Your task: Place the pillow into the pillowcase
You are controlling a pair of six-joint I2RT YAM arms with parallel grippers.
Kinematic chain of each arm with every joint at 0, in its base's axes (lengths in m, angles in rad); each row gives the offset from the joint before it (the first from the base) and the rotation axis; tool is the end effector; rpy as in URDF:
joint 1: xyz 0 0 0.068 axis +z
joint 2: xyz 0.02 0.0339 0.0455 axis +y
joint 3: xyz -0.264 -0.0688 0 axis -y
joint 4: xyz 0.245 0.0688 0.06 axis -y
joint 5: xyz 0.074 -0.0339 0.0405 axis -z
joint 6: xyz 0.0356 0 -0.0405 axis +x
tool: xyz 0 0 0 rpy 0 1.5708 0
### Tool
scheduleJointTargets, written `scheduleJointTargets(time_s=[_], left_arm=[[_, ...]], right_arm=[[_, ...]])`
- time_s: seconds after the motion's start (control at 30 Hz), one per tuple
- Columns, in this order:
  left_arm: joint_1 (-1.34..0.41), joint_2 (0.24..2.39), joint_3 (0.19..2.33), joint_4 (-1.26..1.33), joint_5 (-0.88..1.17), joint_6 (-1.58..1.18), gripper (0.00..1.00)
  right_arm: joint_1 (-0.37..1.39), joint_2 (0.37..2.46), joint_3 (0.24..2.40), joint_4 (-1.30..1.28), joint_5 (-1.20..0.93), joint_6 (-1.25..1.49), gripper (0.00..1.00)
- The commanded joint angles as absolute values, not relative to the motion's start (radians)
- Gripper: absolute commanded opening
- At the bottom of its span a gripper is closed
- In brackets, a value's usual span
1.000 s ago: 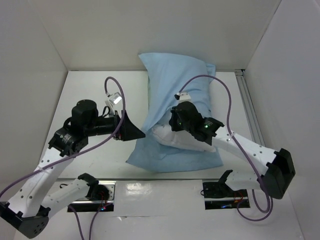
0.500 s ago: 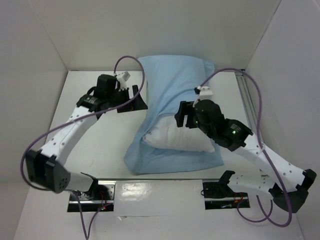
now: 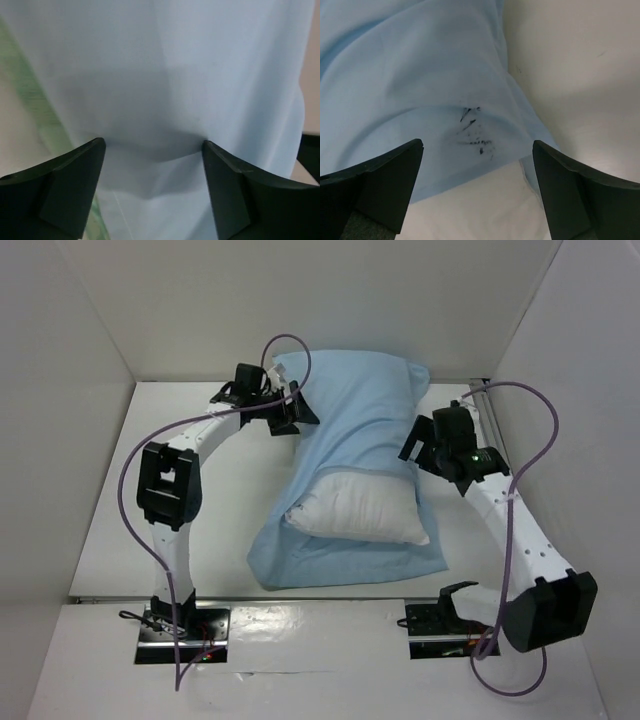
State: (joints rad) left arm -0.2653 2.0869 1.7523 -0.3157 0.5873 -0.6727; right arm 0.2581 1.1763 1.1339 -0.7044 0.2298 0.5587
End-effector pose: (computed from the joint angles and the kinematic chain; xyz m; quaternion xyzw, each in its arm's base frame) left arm 0.4618 -0.1459 0.2566 -0.0476 0.8659 -0.4235 0.2620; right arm 0.2395 0.0548 0.3330 0.1817 0.8931 0.0616 0.4068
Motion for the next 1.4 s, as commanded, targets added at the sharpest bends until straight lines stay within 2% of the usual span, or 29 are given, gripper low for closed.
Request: scheduleJointTargets(time_s=[0.0,0.03,0.07,0.1,0.13,0.17,0.23,0.3,0.33,0.4,0.57,0.67,0.7,0.73,0.77,0.8,0.83,0.9,0.93,1.0,1.1,1.2,1.37], left_arm=[[-0.288,2.083,1.706,-0.109,0.796,-0.773,0.88],[-0.288,2.083,1.681,-0.069,0.825,-0.793,0.77],[-0.288,2.083,1.628,0.019,0.883,-0.834,0.6],[-0.288,2.083,1.599,0.061,0.903,-0.856,0.34],[-0.288,2.057,1.573,0.086,0.913,-0.876,0.0],[-0.266,2.04,1.521,0.112,0.913,-0.897,0.0],[-0.242,1.95,1.441,0.155,0.913,-0.91,0.0],[-0.213,1.876,1.366,0.138,0.869,-0.864,0.0],[-0.18,1.84,1.356,0.042,0.836,-0.83,0.0],[-0.15,1.739,1.356,-0.062,0.72,-0.725,0.0],[-0.061,1.675,1.454,-0.273,0.623,-0.632,0.0],[-0.037,1.623,1.445,-0.305,0.546,-0.607,0.0],[-0.037,1.611,1.445,-0.336,0.488,-0.597,0.06],[-0.025,1.6,1.445,-0.369,0.445,-0.597,0.2],[-0.014,1.585,1.459,-0.409,0.396,-0.583,0.56],[-0.014,1.585,1.479,-0.452,0.346,-0.569,0.72],[-0.014,1.568,1.532,-0.536,0.248,-0.53,0.81],[-0.014,1.522,1.587,-0.598,0.175,-0.49,0.91],[-0.029,1.497,1.635,-0.639,0.105,-0.454,0.91],[-0.078,1.418,1.664,-0.652,0.043,-0.416,0.93],[-0.175,1.356,1.684,-0.696,0.046,-0.351,0.85],[-0.29,1.331,1.684,-0.782,0.115,-0.316,0.79],[-0.478,1.212,1.432,-0.795,0.146,-0.346,0.81]], right_arm=[[0.193,1.258,1.101,-0.514,-0.117,0.457,0.94],[0.193,1.291,1.101,-0.502,-0.145,0.439,0.88],[0.228,1.322,1.117,-0.493,-0.162,0.405,0.79],[0.248,1.378,1.149,-0.483,-0.178,0.387,0.58],[0.27,1.403,1.169,-0.483,-0.19,0.371,0.48],[0.309,1.439,1.199,-0.46,-0.227,0.344,0.3],[0.35,1.454,1.218,-0.44,-0.227,0.334,0.17],[0.392,1.465,1.23,-0.416,-0.244,0.334,0.09],[0.405,1.477,1.23,-0.385,-0.27,0.334,0.02],[0.445,1.495,1.239,-0.339,-0.307,0.348,0.0],[0.581,1.646,1.331,-0.316,-0.301,0.348,0.0],[0.606,1.719,1.358,-0.244,-0.275,0.376,0.0],[0.606,1.736,1.376,-0.227,-0.275,0.394,0.0],[0.606,1.77,1.408,-0.212,-0.275,0.394,0.0],[0.606,1.784,1.429,-0.212,-0.285,0.405,0.0],[0.618,1.784,1.448,-0.212,-0.285,0.405,0.0],[0.63,1.795,1.472,-0.224,-0.285,0.405,0.0],[0.643,1.769,1.473,-0.244,-0.243,0.405,0.43],[0.643,1.746,1.459,-0.244,-0.23,0.405,0.62],[0.643,1.652,1.396,-0.233,-0.178,0.431,0.86],[0.631,1.499,1.303,-0.244,-0.074,0.472,0.91],[0.588,1.362,1.204,-0.296,-0.022,0.502,0.91],[0.532,1.235,1.042,-0.376,-0.089,0.523,0.94]])
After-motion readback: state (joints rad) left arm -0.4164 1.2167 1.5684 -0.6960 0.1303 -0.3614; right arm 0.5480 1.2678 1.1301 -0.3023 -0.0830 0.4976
